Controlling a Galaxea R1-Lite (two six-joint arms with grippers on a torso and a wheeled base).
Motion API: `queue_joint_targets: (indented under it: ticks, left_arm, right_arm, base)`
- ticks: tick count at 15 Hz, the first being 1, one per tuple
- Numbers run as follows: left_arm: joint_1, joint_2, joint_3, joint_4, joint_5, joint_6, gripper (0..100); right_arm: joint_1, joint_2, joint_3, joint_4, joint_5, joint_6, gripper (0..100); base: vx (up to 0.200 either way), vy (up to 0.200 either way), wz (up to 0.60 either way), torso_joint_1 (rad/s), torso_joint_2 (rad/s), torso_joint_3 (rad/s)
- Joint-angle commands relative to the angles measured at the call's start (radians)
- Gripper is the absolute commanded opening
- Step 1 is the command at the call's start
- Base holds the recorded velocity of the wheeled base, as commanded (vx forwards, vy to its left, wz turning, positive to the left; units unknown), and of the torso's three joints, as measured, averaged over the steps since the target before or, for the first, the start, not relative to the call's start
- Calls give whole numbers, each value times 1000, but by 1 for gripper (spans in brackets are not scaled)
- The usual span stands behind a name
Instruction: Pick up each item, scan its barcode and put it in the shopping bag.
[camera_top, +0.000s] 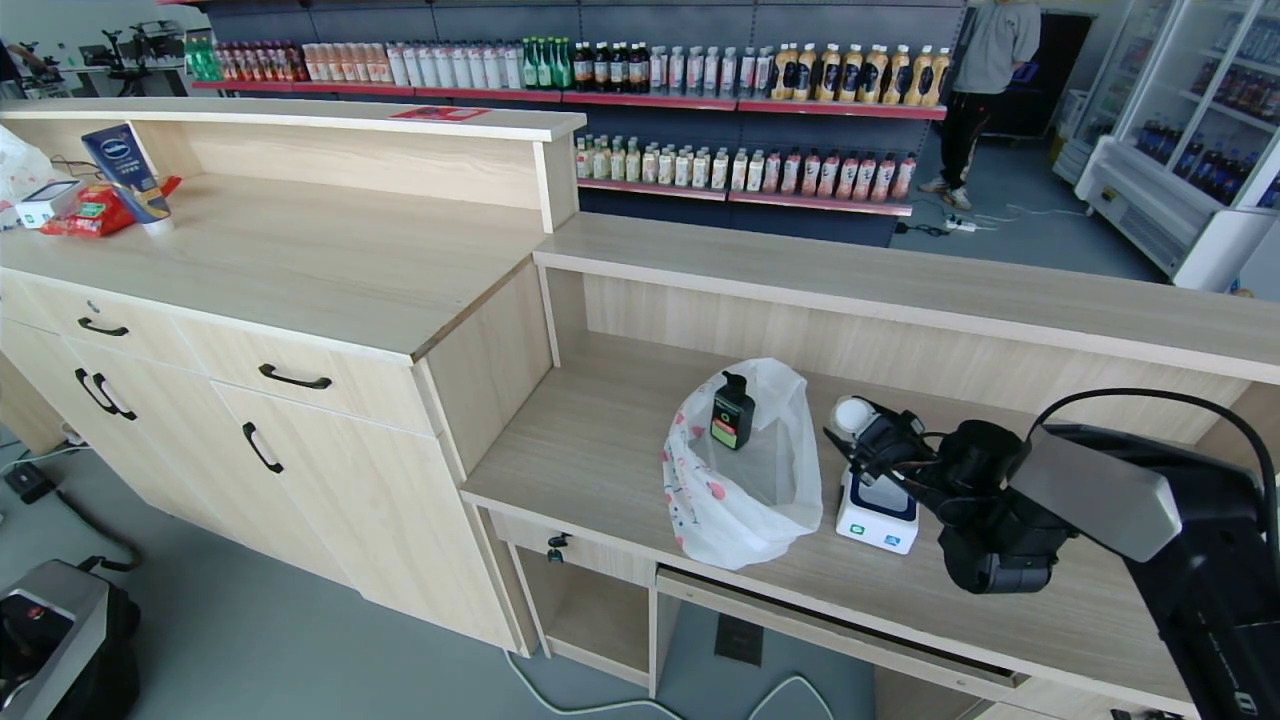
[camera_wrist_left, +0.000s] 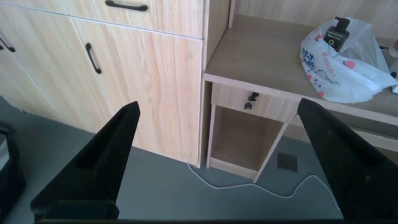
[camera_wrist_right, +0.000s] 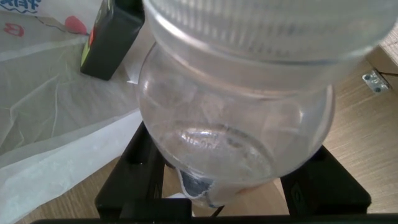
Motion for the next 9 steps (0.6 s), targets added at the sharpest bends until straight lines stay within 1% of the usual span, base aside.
queue_joint_targets:
  ticks: [1, 5, 7, 9]
  left_arm:
    - [0, 1, 0, 1, 0, 0, 100]
    - [0, 1, 0, -1, 0, 0, 100]
    - [0, 1, 0, -1, 0, 0, 100]
    - [0, 1, 0, 1, 0, 0, 100]
  right_arm:
    - [0, 5, -1, 0, 0, 0, 0]
    - [0, 9, -1, 0, 0, 0, 0]
    - [2, 2, -26, 0, 0, 2, 0]
    - [2, -55, -43, 0, -1, 3, 0]
  base:
    - [0, 0, 0, 0, 0, 0]
    - [0, 0, 0, 0, 0, 0]
    - [0, 0, 0, 0, 0, 0]
    - [0, 0, 0, 0, 0, 0]
